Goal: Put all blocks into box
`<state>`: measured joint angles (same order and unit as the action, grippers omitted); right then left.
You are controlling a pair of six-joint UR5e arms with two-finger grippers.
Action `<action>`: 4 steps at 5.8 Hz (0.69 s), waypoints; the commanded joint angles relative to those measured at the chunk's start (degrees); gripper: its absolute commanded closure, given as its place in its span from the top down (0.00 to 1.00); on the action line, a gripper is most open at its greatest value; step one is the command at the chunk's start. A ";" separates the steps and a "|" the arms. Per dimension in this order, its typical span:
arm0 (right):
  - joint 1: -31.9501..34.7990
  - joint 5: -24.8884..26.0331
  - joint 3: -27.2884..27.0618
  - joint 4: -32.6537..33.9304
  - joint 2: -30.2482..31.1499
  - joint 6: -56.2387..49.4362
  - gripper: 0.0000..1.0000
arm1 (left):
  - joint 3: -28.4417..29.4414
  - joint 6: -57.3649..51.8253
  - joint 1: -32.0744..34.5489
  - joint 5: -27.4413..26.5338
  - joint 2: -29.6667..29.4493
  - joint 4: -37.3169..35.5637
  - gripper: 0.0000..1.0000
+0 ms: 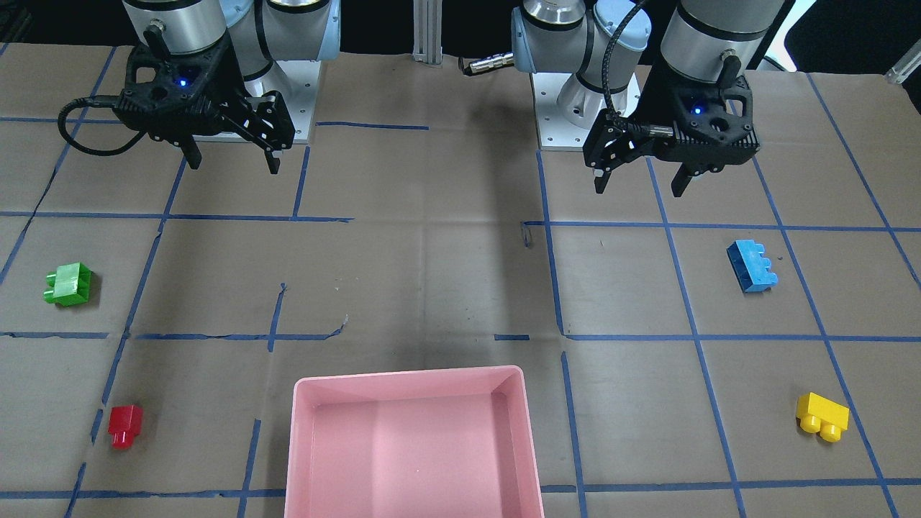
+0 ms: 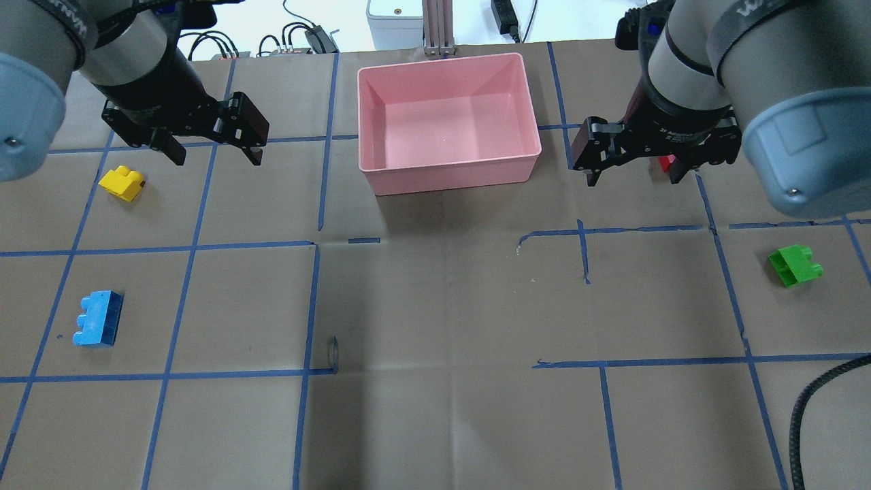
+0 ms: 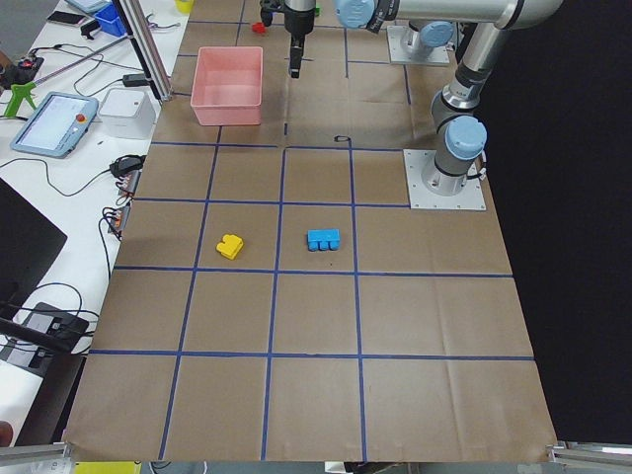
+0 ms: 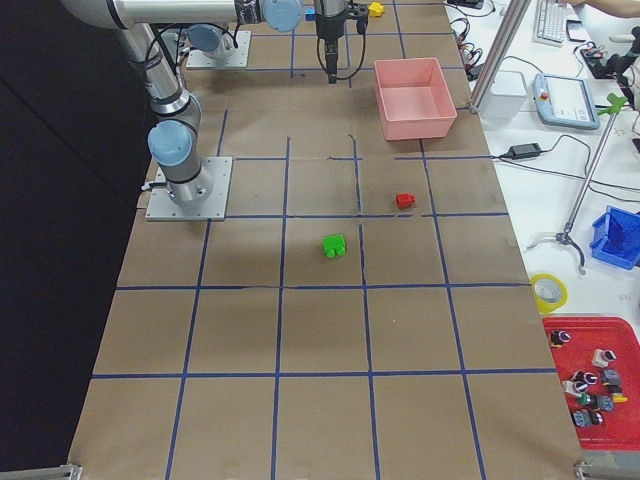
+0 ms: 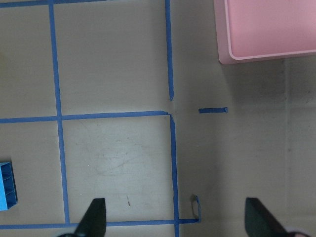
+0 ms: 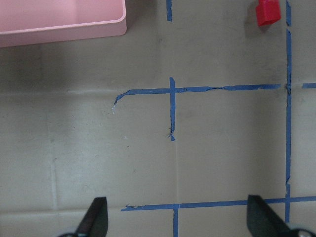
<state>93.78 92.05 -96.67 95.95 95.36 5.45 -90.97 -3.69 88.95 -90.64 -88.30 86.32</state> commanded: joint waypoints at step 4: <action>0.00 -0.20 0.16 0.11 0.00 0.00 1.00 | -0.09 -0.26 -0.44 -0.24 -0.29 0.08 0.99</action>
<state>93.78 91.88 -96.51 96.06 95.36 5.45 -91.03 -3.93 88.68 -90.87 -88.55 86.30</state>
